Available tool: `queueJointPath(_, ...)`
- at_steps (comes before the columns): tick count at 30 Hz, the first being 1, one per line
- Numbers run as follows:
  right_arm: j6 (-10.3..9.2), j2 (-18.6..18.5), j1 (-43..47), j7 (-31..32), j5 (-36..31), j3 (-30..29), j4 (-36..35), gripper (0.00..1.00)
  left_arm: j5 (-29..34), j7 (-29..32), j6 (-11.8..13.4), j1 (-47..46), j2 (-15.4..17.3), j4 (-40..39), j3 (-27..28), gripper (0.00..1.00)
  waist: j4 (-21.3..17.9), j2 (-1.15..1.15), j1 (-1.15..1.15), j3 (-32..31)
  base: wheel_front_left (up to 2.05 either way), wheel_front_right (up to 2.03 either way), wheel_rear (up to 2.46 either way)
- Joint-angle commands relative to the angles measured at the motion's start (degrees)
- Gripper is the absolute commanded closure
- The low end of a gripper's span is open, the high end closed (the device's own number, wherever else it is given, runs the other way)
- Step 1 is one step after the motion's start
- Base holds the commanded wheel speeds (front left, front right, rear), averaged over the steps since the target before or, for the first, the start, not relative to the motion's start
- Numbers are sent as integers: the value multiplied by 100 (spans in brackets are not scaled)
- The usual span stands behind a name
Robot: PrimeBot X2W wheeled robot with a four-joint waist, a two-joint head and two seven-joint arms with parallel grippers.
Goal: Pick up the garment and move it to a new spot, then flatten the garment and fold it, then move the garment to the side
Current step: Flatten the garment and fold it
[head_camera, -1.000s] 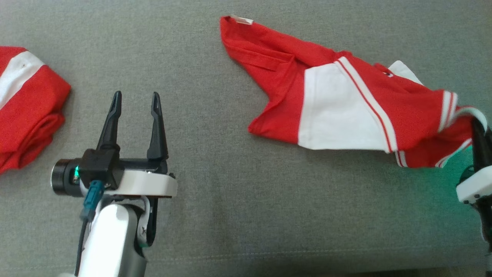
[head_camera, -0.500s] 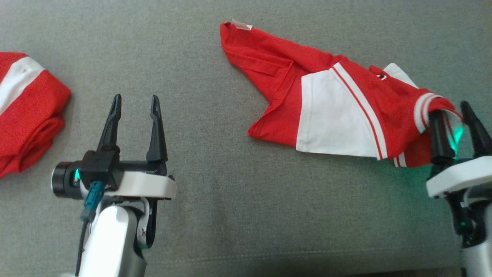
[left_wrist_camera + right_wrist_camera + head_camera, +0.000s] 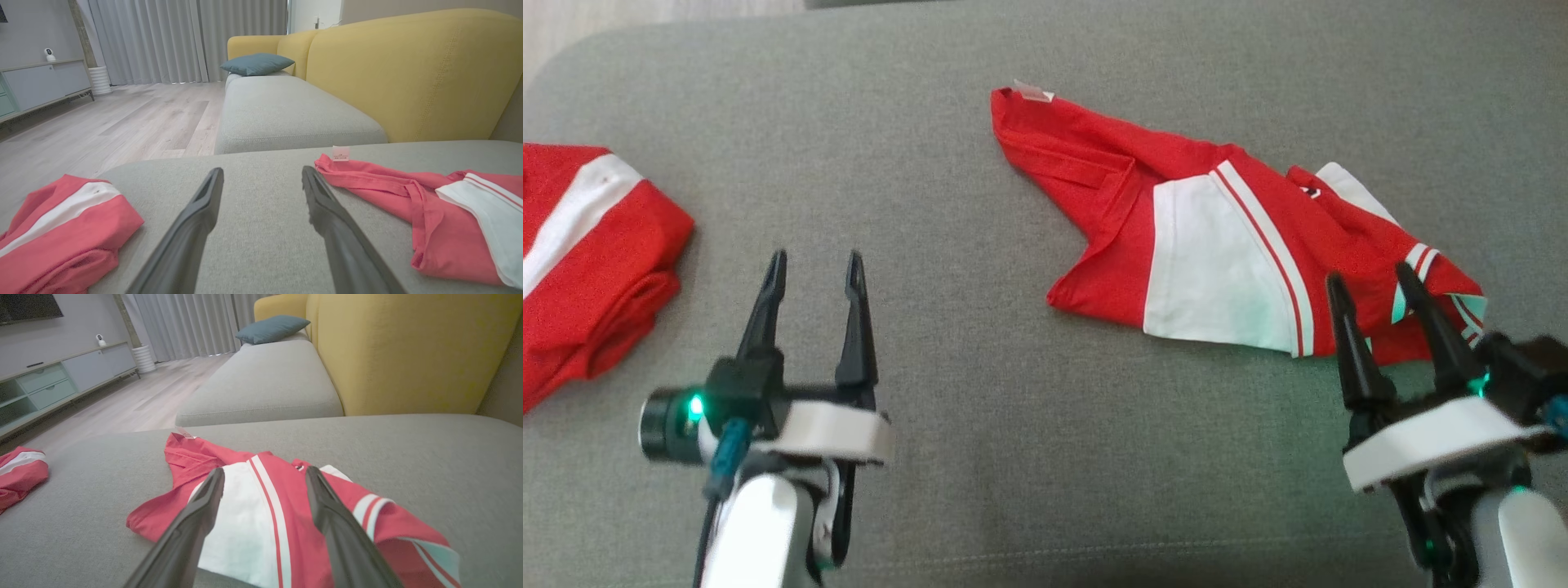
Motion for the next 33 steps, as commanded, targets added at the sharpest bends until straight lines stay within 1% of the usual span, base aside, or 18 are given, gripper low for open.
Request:
queueJointPath(1, 23, 28, 98, 3, -36, 43, -236, 0, -46, -29, 38, 23, 96, -158, 169, 0, 19, 0, 0, -91, 0, 0, 0)
queueJointPath(12, 23, 111, 352, 83, -121, 69, -345, 0, -95, -29, 88, 293, 148, -158, 147, 0, 15, 0, 0, -304, 0, 0, 0)
queueJointPath(22, 23, 101, 337, 116, -116, 125, -353, 0, -117, 1, 120, 327, 169, -166, 97, 0, 17, 0, 0, -303, 0, 0, 0)
queueJointPath(27, 23, -93, 209, 294, -98, 434, -240, 0, -118, 15, 139, 282, 175, -199, 65, 0, 16, 0, 0, -204, 0, 0, 0)
queueJointPath(33, 23, -603, -259, 779, -20, 1305, 179, 0, -109, 13, 127, 81, 155, -220, -16, 0, 103, 0, 0, 72, 0, 0, 0)
